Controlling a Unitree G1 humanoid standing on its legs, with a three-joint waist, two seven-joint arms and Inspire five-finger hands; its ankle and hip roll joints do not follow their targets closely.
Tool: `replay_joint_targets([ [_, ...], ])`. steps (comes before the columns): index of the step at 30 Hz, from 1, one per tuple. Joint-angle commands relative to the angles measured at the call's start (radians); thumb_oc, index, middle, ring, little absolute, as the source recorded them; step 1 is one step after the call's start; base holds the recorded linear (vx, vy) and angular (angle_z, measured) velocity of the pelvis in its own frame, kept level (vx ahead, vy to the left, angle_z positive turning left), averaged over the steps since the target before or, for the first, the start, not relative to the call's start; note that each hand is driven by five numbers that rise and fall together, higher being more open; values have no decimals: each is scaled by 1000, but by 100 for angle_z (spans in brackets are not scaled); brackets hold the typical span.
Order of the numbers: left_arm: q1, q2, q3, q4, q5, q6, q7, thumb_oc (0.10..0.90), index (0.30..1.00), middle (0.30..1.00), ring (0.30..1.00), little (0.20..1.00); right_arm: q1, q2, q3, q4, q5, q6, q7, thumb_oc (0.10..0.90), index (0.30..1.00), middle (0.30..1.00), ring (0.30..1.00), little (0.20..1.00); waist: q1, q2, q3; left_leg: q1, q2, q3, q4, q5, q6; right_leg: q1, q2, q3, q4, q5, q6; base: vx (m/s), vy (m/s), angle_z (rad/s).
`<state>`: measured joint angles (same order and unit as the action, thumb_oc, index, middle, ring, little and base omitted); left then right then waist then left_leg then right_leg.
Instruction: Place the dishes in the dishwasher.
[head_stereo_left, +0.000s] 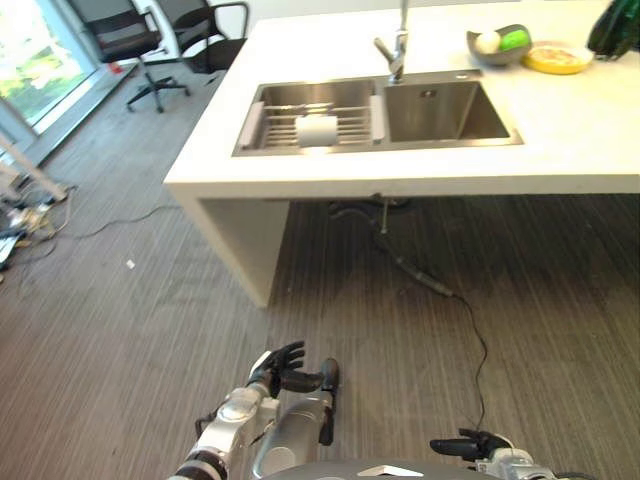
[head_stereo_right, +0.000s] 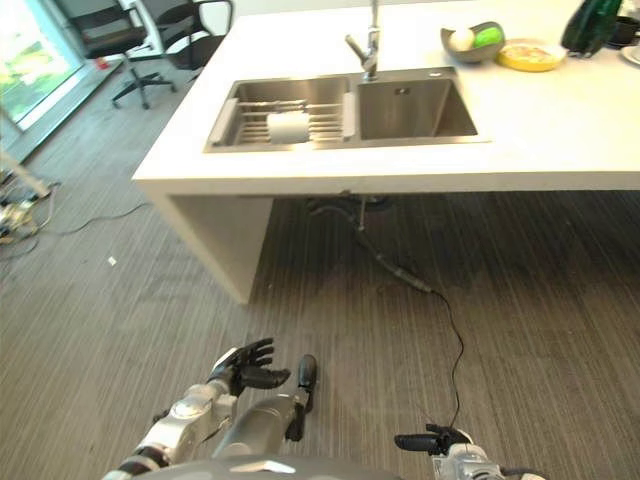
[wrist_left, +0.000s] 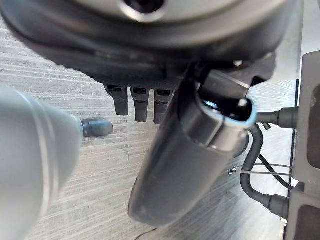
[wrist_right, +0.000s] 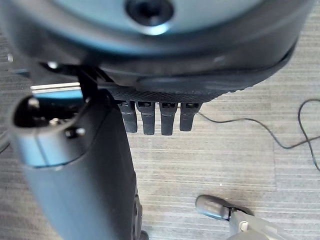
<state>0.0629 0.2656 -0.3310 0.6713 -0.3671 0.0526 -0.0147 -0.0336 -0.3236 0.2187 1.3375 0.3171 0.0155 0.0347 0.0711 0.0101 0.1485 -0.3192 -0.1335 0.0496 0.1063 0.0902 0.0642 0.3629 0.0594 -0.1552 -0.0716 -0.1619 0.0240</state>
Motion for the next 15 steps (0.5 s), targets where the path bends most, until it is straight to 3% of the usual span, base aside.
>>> replay_joint_targets([
  [1, -122, 27, 49, -143, -43, -62, -14, 800, 900, 900, 900, 900, 8, -15, -58, 27, -32, -11, 4, 800, 900, 900, 900, 900, 37, -7, -2, 192, 91, -15, 18, -29, -85, -206, -62, 17, 92, 71, 55, 98, 48, -44],
  [2, -122, 27, 49, -143, -43, -62, -14, 800, 900, 900, 900, 900, 8, -15, -58, 27, -32, -11, 4, 800, 900, 900, 900, 900, 37, -7, -2, 192, 91, -15, 18, -29, -85, -206, -62, 17, 92, 71, 55, 303, 176, -42],
  [3, -94, 61, 100, -284, -48, -72, -23, 800, 900, 900, 900, 900, 29, -10, -97, 62, -48, -5, 17, 800, 900, 900, 900, 900, 41, -9, -21, 250, 91, -11, -31, -56, -63, -209, -76, 10, 139, 67, 76, 205, 127, 2],
  [5, -76, 79, 115, -344, -52, -73, -30, 800, 900, 900, 900, 900, 38, -7, -109, 72, -57, -5, 19, 800, 900, 900, 900, 900, 49, -10, -24, 273, 90, -4, -46, -68, -52, -214, -82, 4, 178, 62, 88, 230, 183, 37],
  [6, -41, 117, 148, -509, -69, -75, -53, 800, 900, 900, 900, 900, 52, -1, -128, 77, -71, -4, 29, 800, 900, 900, 900, 900, 56, -6, -25, 312, 81, -7, -58, -97, -21, -281, -113, -12, 353, 103, 138, 216, 236, 38],
  [7, -36, 135, 159, -566, -73, -81, -60, 800, 900, 900, 900, 900, 53, -1, -134, 72, -73, -3, 37, 800, 900, 900, 900, 900, 48, -4, -16, 329, 78, -14, -60, -108, -6, -317, -124, -4, 429, 153, 162, 168, 229, -5],
  [10, -26, 170, 208, -702, -59, -95, -54, 800, 900, 900, 900, 900, 56, 5, -139, 59, -69, -11, 41, 800, 900, 900, 900, 900, 43, 12, 10, 343, 80, -46, -50, -122, 15, -396, -128, 21, 597, 207, 184, 43, 67, 16],
  [12, -21, 173, 227, -747, -47, -102, -51, 800, 900, 900, 900, 900, 57, 11, -136, 54, -69, -14, 43, 800, 900, 900, 900, 900, 47, 14, 12, 353, 81, -57, -54, -128, 16, -415, -141, 16, 598, 199, 176, 65, -8, 62],
  [15, -11, 169, 263, -815, -50, -119, -39, 800, 900, 900, 900, 900, 65, 25, -116, 36, -64, -19, 47, 800, 900, 900, 900, 900, 45, 9, 12, 380, 88, -96, -80, -136, 2, -429, -178, 5, 453, 139, 143, 100, -101, 109],
])
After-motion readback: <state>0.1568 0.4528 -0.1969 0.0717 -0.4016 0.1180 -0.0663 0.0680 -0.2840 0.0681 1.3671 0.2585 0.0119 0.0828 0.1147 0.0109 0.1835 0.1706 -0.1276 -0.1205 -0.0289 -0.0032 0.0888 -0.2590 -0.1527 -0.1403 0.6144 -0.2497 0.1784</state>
